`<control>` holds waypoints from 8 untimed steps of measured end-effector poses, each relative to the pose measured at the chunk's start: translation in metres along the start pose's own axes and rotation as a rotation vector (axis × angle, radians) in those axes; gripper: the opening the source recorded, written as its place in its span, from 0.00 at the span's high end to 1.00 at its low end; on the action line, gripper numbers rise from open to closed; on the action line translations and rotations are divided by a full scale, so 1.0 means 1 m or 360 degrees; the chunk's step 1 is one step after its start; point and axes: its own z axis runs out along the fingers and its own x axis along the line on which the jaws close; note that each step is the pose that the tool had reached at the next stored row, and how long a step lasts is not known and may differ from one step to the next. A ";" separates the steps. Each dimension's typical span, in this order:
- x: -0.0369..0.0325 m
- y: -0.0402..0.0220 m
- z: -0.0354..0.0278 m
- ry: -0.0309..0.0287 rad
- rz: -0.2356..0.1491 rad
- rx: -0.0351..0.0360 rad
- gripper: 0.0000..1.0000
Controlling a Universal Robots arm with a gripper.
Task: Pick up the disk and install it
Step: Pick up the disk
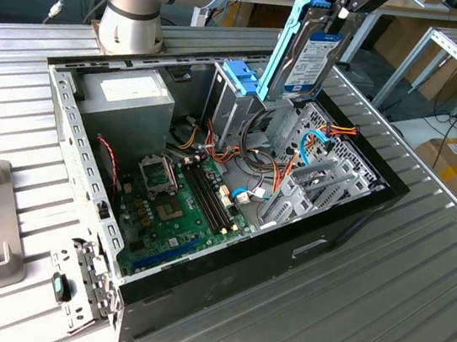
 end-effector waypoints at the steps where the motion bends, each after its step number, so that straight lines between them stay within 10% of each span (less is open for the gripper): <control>1: 0.0000 0.0000 0.0000 -0.00001 0.0000 0.0000 0.65; 8: 0.0015 0.0000 0.0000 0.00000 0.0000 0.0000 0.65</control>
